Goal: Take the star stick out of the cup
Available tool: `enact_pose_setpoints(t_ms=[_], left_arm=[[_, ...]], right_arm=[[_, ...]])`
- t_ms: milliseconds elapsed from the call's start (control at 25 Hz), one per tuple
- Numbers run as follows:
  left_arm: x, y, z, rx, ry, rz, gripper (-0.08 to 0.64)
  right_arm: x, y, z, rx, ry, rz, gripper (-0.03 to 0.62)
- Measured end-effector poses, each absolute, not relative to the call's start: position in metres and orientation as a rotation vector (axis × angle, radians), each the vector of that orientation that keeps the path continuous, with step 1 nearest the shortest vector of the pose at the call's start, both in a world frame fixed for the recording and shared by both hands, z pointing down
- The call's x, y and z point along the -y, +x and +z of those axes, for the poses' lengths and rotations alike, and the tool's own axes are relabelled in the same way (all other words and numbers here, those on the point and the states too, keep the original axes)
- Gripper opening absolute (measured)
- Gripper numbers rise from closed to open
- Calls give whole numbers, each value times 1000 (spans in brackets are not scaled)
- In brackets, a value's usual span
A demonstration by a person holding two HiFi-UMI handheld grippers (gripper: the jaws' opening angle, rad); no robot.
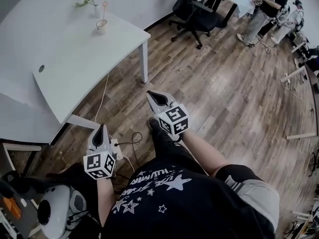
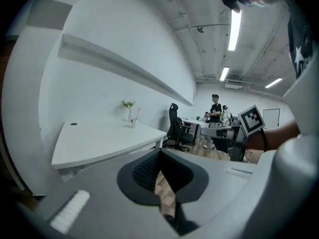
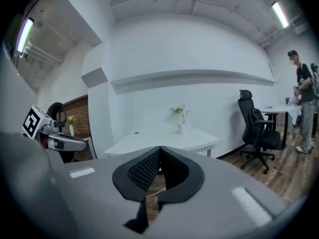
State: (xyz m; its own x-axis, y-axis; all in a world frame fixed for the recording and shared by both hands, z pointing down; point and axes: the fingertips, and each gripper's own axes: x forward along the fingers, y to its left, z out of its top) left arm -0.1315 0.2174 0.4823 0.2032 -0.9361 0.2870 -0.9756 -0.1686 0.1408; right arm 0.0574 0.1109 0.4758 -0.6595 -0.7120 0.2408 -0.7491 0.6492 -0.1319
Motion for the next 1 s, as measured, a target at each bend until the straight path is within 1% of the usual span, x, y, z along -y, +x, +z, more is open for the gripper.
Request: enact_pose_setpoints(t_ms=[440,840,1000], left_arm=[[-52,-140,478,1842,2132,181,0],[64,-119,469,1860,2111,148,0],[89,-118,463,1851,2047,17,0]], right_arm=[[67,40,464,2733,1121,320,17],[176,58,468,2760,1047,368,17],[200,56,474,2774,1000,389,17]])
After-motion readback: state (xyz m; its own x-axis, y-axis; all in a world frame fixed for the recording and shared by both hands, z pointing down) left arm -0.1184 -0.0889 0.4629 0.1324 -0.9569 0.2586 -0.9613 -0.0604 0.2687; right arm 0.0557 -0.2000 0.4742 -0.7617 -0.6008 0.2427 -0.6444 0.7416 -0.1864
